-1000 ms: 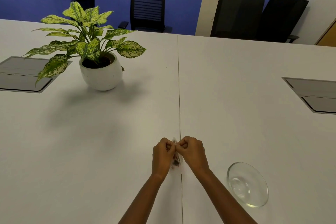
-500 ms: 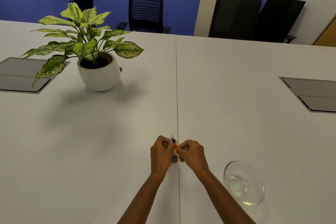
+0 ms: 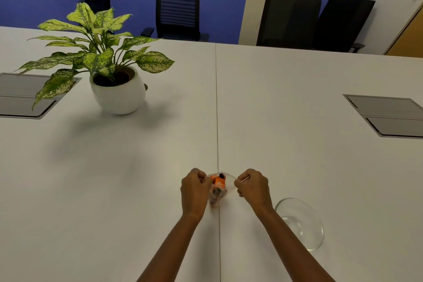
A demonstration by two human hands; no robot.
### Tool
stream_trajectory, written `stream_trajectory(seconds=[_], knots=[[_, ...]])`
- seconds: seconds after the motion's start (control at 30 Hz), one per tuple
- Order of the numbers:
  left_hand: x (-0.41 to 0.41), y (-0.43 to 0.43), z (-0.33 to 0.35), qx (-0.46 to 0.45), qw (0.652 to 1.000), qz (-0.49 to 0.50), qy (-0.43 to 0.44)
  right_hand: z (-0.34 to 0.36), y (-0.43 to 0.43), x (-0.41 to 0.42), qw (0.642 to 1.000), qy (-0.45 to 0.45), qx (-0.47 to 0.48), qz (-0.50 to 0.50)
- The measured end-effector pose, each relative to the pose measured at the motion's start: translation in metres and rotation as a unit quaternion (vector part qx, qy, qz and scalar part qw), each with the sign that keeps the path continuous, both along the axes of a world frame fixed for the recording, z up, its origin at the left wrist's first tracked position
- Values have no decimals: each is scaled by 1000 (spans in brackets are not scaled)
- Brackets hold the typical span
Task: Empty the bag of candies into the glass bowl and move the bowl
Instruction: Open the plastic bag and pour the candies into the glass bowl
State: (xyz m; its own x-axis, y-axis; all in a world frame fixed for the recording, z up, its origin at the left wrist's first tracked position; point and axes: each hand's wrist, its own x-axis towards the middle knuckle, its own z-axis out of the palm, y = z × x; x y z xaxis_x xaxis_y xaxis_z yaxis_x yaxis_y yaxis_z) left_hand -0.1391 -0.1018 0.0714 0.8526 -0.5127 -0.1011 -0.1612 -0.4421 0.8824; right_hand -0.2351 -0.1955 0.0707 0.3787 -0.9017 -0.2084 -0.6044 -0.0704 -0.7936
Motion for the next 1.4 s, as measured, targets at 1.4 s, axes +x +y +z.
stream_trajectory(seconds=[1.4], knots=[[-114,-74,-32,103,927,-358,53,0,-51,-161,993,-93,-49,-54]])
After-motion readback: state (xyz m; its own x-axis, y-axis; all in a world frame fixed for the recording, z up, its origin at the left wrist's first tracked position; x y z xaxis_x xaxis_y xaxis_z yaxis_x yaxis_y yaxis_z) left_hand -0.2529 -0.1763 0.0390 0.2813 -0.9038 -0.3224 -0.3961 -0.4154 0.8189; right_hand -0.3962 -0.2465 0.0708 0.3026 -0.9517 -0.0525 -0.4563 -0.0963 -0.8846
